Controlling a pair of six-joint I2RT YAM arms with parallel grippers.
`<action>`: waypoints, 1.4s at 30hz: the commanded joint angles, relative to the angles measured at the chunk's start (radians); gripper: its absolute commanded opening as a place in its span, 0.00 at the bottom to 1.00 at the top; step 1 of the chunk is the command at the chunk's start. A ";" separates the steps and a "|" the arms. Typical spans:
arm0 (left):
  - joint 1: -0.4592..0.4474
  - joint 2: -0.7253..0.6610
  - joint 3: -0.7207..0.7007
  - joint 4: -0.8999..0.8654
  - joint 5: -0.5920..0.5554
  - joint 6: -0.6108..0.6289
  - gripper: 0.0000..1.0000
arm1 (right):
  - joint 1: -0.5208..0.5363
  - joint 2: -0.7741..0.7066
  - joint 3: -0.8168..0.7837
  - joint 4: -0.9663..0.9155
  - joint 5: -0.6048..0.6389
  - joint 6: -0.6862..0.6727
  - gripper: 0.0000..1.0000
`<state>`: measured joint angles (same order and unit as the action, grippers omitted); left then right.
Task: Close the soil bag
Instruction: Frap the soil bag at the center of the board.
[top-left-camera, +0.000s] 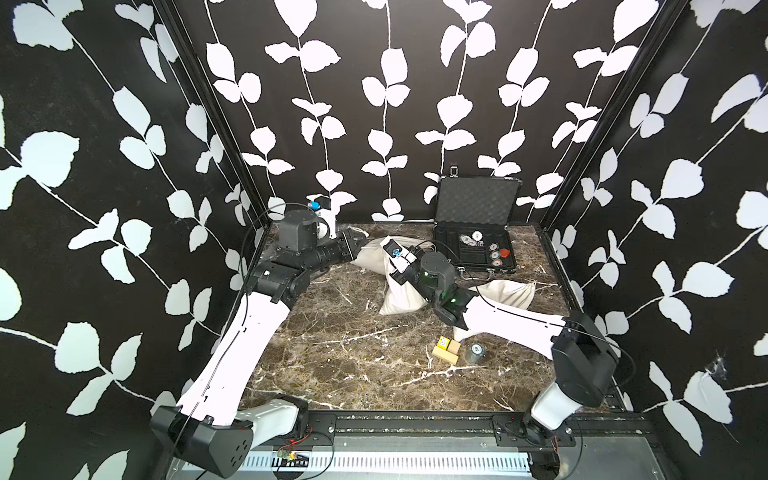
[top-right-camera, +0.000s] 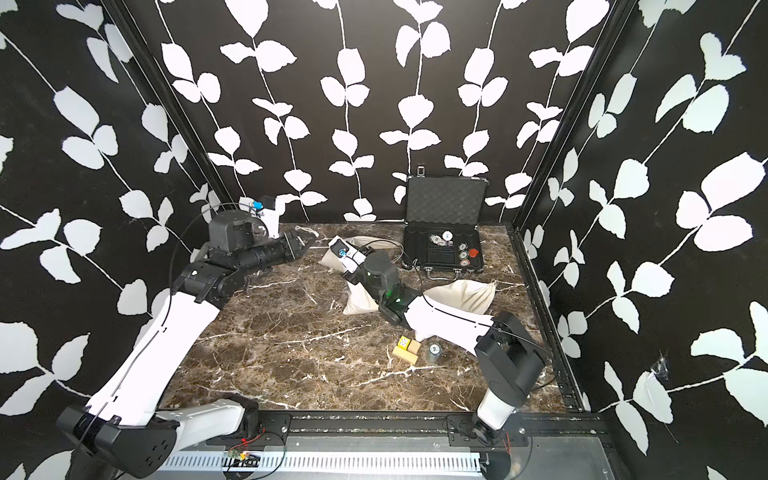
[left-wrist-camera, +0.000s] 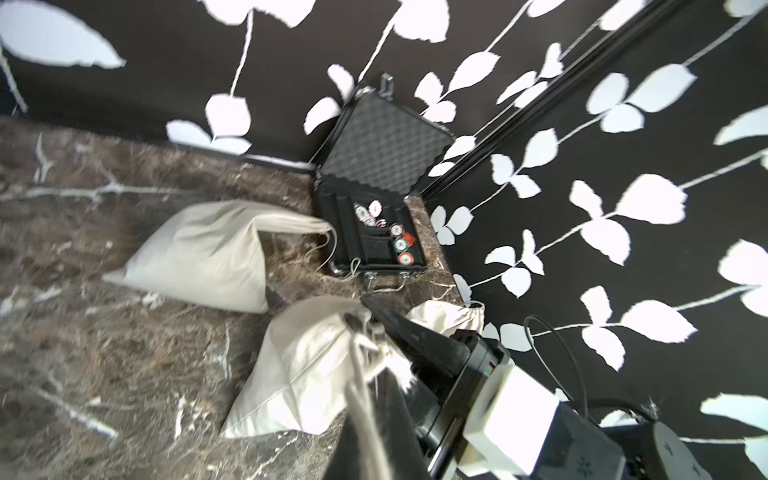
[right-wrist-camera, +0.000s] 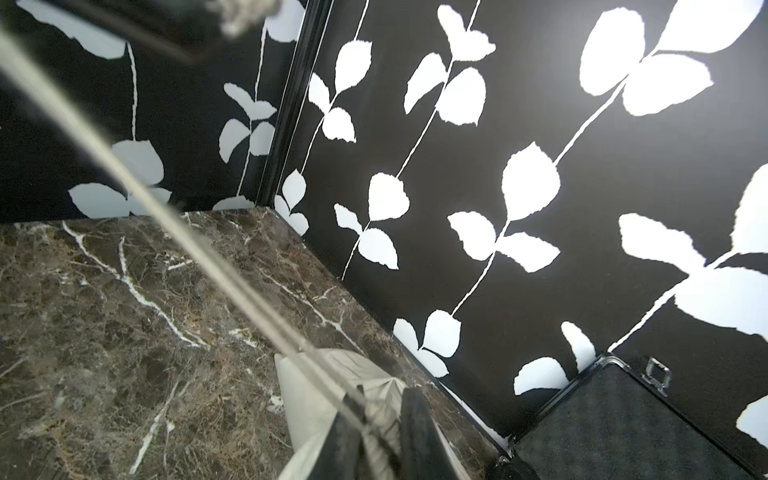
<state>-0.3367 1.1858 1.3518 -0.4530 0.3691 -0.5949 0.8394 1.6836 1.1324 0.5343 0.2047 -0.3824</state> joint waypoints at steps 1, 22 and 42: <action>0.060 -0.163 0.062 0.212 -0.042 -0.016 0.00 | -0.231 0.127 -0.098 -0.449 0.478 0.009 0.17; 0.062 -0.134 0.051 0.210 0.026 -0.012 0.00 | -0.287 0.032 -0.069 -0.590 0.159 0.063 0.23; 0.029 -0.081 -0.028 0.287 0.085 -0.069 0.00 | 0.052 -0.145 0.103 -0.243 -0.271 0.267 0.74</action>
<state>-0.3008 1.1305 1.3342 -0.2237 0.4477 -0.6582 0.8738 1.5108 1.1675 0.1989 -0.0120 -0.1764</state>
